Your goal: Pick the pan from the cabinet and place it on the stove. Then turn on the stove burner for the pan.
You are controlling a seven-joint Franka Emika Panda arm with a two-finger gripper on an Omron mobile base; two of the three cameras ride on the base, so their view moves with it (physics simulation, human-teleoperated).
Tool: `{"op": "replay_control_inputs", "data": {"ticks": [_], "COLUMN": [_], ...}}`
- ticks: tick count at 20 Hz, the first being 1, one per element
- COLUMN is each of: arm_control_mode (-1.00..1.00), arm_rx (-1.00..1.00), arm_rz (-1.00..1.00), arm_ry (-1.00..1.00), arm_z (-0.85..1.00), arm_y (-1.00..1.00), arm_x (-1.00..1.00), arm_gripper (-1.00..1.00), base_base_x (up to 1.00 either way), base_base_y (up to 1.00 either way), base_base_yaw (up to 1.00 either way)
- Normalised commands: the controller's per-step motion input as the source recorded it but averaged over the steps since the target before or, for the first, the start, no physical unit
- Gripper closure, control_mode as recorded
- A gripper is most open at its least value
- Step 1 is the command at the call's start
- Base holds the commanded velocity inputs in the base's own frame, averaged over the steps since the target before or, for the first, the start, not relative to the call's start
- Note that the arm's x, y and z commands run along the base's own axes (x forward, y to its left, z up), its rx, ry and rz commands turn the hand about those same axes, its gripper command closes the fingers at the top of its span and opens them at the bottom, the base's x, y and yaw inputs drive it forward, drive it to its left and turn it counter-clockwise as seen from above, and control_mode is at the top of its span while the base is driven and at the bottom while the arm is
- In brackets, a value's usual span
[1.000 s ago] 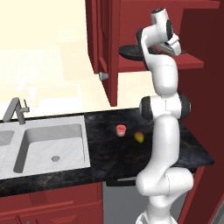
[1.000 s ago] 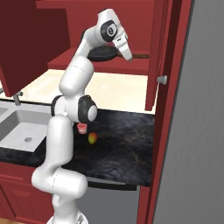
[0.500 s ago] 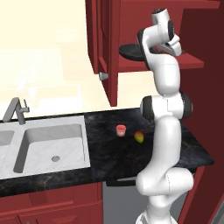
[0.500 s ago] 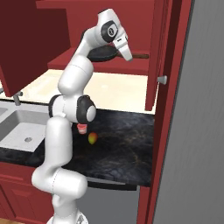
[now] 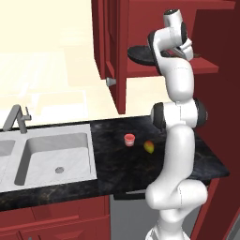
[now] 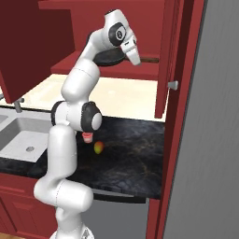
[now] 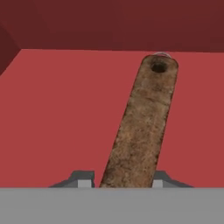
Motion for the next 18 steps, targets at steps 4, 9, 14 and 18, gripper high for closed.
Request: {"op": "replay_control_inputs", "data": {"ticks": [4, 9, 14, 18], "arm_control_mode": [-1.0, -1.0, -1.0, -1.0], "arm_rx": [0.1, 0.18, 0.18, 0.01], "arm_rz": [0.0, 0.01, 0.04, 0.01], "arm_ry": [-0.22, -0.29, -0.31, -0.21], "arm_z": [-0.26, -0.31, -0.37, -0.25], "arm_y": [0.0, 0.05, 0.06, 0.03], "arm_x": [-0.01, 0.0, 0.0, 0.0], "arm_gripper": [1.0, 1.0, 1.0, 1.0], "base_base_x": [0.0, 0.0, 0.0, 0.0], "base_base_y": [0.0, 0.0, 0.0, 0.0], "base_base_yaw": [0.0, 0.0, 0.0, 0.0]}}
